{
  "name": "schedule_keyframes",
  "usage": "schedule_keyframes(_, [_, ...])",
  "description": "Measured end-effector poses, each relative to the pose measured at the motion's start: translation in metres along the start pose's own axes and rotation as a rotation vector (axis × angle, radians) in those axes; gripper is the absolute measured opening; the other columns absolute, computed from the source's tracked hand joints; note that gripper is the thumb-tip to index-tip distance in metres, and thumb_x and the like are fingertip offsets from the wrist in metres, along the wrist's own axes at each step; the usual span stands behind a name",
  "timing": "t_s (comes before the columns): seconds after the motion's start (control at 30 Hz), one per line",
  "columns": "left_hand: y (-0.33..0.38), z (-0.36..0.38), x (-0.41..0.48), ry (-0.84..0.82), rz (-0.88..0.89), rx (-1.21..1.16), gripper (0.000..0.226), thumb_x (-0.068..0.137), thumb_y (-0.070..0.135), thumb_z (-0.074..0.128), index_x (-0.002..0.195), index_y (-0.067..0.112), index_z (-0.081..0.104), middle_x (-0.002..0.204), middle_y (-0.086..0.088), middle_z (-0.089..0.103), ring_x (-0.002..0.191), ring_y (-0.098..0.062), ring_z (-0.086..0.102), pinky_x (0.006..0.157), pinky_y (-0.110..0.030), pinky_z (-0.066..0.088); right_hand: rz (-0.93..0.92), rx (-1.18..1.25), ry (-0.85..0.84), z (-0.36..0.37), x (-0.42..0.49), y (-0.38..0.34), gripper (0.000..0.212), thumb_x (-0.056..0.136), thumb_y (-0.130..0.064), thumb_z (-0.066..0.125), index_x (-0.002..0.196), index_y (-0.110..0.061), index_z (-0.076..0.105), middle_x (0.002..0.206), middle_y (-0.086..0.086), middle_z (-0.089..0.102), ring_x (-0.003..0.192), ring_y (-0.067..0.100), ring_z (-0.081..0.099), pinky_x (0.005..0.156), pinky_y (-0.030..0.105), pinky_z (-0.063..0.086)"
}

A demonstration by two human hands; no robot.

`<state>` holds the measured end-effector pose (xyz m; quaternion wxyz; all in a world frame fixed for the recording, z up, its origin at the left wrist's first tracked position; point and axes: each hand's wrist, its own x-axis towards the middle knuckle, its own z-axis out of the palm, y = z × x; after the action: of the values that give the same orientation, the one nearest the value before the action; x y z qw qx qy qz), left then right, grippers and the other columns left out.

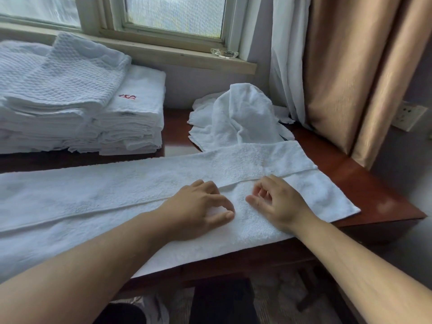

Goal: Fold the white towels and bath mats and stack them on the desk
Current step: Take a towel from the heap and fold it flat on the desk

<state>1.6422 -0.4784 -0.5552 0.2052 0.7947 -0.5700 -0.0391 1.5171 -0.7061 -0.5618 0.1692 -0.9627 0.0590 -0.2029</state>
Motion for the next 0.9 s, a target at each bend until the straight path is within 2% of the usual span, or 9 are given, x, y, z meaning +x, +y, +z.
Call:
schedule_keyframes(0.13, [0.001,-0.003,-0.019,-0.103,0.032,0.086,0.063,0.083,0.087,0.034,0.139,0.058,0.042,0.126,0.018,0.035,0.119,-0.002,0.029,0.101,-0.028,0.031,-0.131,-0.021,-0.007,0.002,-0.028,-0.004,0.058,0.09,-0.071,0.048,0.124,-0.024,0.054,0.118,-0.01,0.052,0.108,0.01,0.051,0.094,0.033,0.047])
schedule_keyframes(0.23, [0.009,0.008,-0.037,-0.077,0.076,0.162,0.076,0.073,0.09,0.045,0.137,0.053,0.031,0.135,0.017,0.028,0.128,-0.006,0.022,0.102,-0.027,0.026,-0.253,-0.099,0.02,0.004,-0.044,-0.008,0.055,0.092,-0.071,0.046,0.123,-0.025,0.045,0.128,-0.005,0.05,0.116,0.018,0.051,0.097,0.037,0.044])
schedule_keyframes(0.43, [0.006,0.009,-0.044,0.053,0.061,0.111,0.04,0.082,0.064,0.066,0.107,0.043,0.042,0.136,0.017,0.042,0.128,-0.01,0.034,0.103,-0.028,0.039,-0.367,-0.319,-0.13,-0.001,-0.057,-0.013,0.065,0.075,-0.061,0.075,0.116,-0.027,0.037,0.14,0.006,0.045,0.124,0.026,0.048,0.103,0.039,0.045])
schedule_keyframes(0.53, [0.011,0.006,-0.044,0.054,0.026,0.034,0.029,0.083,0.061,0.068,0.094,0.048,0.045,0.134,0.021,0.047,0.125,-0.005,0.036,0.101,-0.028,0.04,-0.379,-0.311,-0.059,-0.004,-0.059,-0.018,0.054,0.075,-0.036,0.085,0.11,-0.024,0.046,0.13,0.008,0.057,0.112,0.029,0.059,0.089,0.045,0.054])
schedule_keyframes(0.63, [0.018,0.003,-0.044,0.084,-0.027,-0.003,0.019,0.089,0.059,0.063,0.09,0.045,0.051,0.127,0.02,0.054,0.119,-0.006,0.046,0.099,-0.029,0.042,-0.449,-0.261,0.094,-0.007,-0.059,-0.025,0.013,0.085,-0.024,0.068,0.091,-0.013,0.064,0.101,0.002,0.066,0.089,0.026,0.064,0.072,0.042,0.054])
schedule_keyframes(0.7, [0.025,0.0,-0.044,0.106,-0.067,0.005,0.027,0.09,0.066,0.054,0.099,0.041,0.055,0.119,0.019,0.055,0.113,-0.009,0.05,0.092,-0.029,0.043,-0.364,-0.189,0.148,-0.01,-0.056,-0.032,0.011,0.089,-0.021,0.065,0.084,-0.012,0.066,0.083,-0.002,0.064,0.076,0.023,0.059,0.067,0.041,0.052])
schedule_keyframes(0.77, [0.033,-0.002,-0.044,0.094,-0.092,0.1,0.055,0.081,0.079,0.046,0.112,0.034,0.054,0.114,0.015,0.053,0.106,-0.01,0.049,0.086,-0.029,0.043,-0.23,-0.13,0.189,-0.013,-0.047,-0.04,0.02,0.091,-0.031,0.062,0.081,-0.014,0.064,0.073,-0.009,0.058,0.068,0.017,0.053,0.061,0.038,0.049])
schedule_keyframes(0.8, [0.038,-0.003,-0.043,0.088,-0.092,0.174,0.058,0.079,0.077,0.046,0.112,0.03,0.053,0.111,0.013,0.053,0.104,-0.011,0.049,0.083,-0.03,0.044,-0.188,-0.13,0.205,-0.015,-0.042,-0.042,0.026,0.093,-0.037,0.058,0.079,-0.015,0.063,0.071,-0.013,0.054,0.066,0.013,0.05,0.06,0.033,0.045])
schedule_keyframes(0.9, [0.046,-0.007,-0.035,0.131,-0.109,0.26,0.021,0.09,0.045,0.052,0.089,0.025,0.046,0.094,0.007,0.051,0.095,-0.02,0.055,0.07,-0.033,0.041,-0.179,-0.17,0.196,-0.021,-0.026,-0.042,0.027,0.095,-0.038,0.066,0.079,-0.016,0.064,0.068,-0.013,0.055,0.064,0.013,0.052,0.058,0.03,0.041])
